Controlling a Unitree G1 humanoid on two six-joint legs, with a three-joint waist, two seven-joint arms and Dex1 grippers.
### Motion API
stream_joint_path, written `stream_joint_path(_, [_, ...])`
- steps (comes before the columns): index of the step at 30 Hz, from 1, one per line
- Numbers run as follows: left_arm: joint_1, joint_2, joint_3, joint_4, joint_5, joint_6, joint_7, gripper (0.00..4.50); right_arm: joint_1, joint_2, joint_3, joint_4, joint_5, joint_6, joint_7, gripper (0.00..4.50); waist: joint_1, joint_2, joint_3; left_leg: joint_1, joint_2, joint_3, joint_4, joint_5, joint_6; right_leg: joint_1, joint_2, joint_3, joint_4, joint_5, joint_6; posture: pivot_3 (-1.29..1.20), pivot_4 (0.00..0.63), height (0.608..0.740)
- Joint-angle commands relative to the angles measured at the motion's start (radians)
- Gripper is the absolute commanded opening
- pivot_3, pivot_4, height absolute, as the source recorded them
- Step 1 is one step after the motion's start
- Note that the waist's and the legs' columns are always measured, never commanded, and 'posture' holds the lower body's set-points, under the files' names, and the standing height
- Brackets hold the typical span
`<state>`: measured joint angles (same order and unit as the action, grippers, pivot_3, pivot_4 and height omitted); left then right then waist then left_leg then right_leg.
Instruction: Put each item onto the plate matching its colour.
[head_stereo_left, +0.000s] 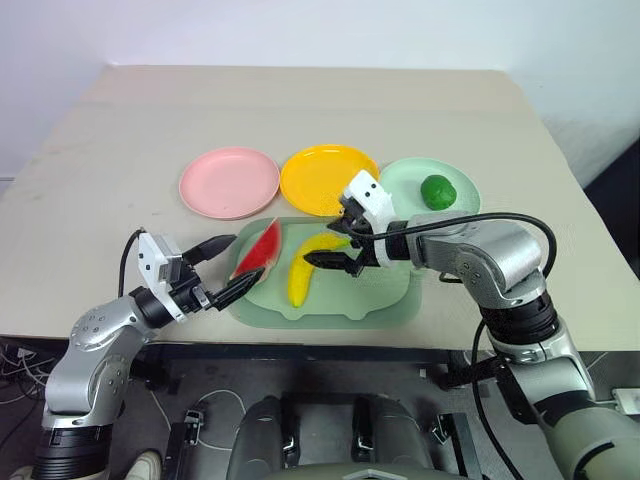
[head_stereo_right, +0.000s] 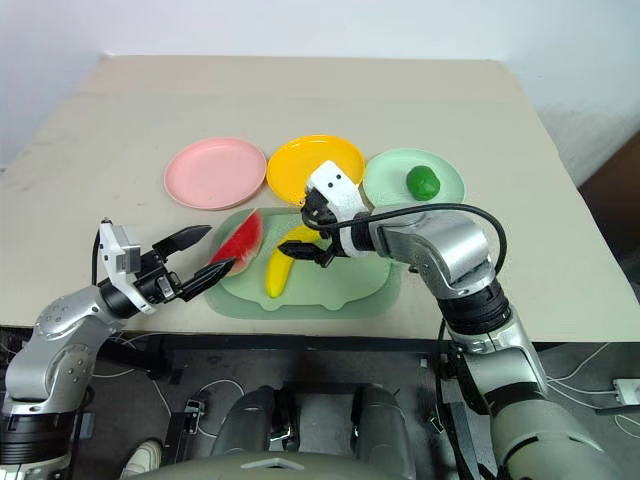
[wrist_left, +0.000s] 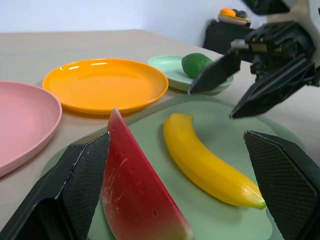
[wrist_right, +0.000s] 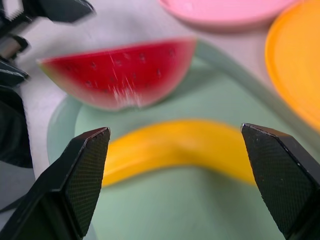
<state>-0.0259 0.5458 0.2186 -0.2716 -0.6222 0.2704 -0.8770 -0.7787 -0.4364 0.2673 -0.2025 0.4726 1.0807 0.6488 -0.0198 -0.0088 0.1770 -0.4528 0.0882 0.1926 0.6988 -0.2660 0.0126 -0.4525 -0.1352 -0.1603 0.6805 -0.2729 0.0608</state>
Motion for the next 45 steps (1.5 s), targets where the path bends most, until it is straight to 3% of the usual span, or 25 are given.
stream_joint_path(1, [-0.009,-0.003,0.010,-0.011,-0.003,-0.019,-0.002,4.50,-0.020,-0.005,0.055,0.097,-0.081,-0.202,0.085,4.44,0.000,0.000,0.000,0.000,0.000,0.000,0.000,0.000,0.000,0.000,0.000,0.000,0.000,0.000,0.000,0.00,0.150,0.695])
stream_joint_path(10, [-0.004,-0.006,0.013,-0.022,-0.003,-0.022,0.007,4.50,-0.123,0.044,0.139,0.476,-0.255,-0.557,0.255,4.44,0.000,0.000,0.000,0.000,0.000,0.000,0.000,0.001,-0.001,0.000,0.000,0.000,0.000,0.000,0.000,0.00,0.150,0.695])
stream_joint_path(16, [0.008,-0.011,0.018,-0.039,-0.007,-0.024,0.018,4.50,-0.152,0.040,0.166,0.617,-0.329,-0.748,0.416,4.44,-0.001,0.000,0.000,0.000,0.000,0.000,0.000,0.001,-0.001,0.000,0.000,0.000,0.001,0.000,0.000,0.00,0.150,0.695])
stream_joint_path(23, [0.023,-0.012,0.025,-0.046,-0.007,-0.030,0.023,4.50,-0.214,0.080,0.148,0.820,-0.359,-0.834,0.583,4.44,-0.002,0.000,0.000,0.003,0.000,0.000,0.001,0.001,-0.001,0.002,0.000,0.000,0.001,0.000,0.000,0.00,0.150,0.695])
stream_joint_path(32, [0.036,-0.010,0.027,-0.057,-0.009,-0.035,0.034,4.50,-0.269,0.125,0.146,1.012,-0.461,-0.991,0.624,4.44,-0.002,0.000,0.000,0.003,0.000,0.001,0.001,0.001,-0.002,0.002,0.000,0.000,0.002,0.000,0.000,0.00,0.150,0.695])
stream_joint_path(41, [0.048,-0.008,0.032,-0.073,-0.011,-0.031,0.042,4.50,-0.248,0.124,0.118,0.963,-0.464,-1.018,0.675,4.44,-0.001,0.000,0.000,0.003,0.000,0.000,0.001,0.001,-0.002,0.002,0.000,0.000,0.002,0.000,0.000,0.00,0.150,0.695])
stream_joint_path(45, [0.049,-0.011,0.026,-0.070,-0.010,-0.034,0.042,4.50,-0.226,0.117,0.114,0.923,-0.462,-0.994,0.683,3.58,-0.001,0.000,0.000,0.003,0.000,0.000,0.001,0.001,-0.002,0.002,0.000,0.000,0.002,0.000,0.000,0.00,0.150,0.695])
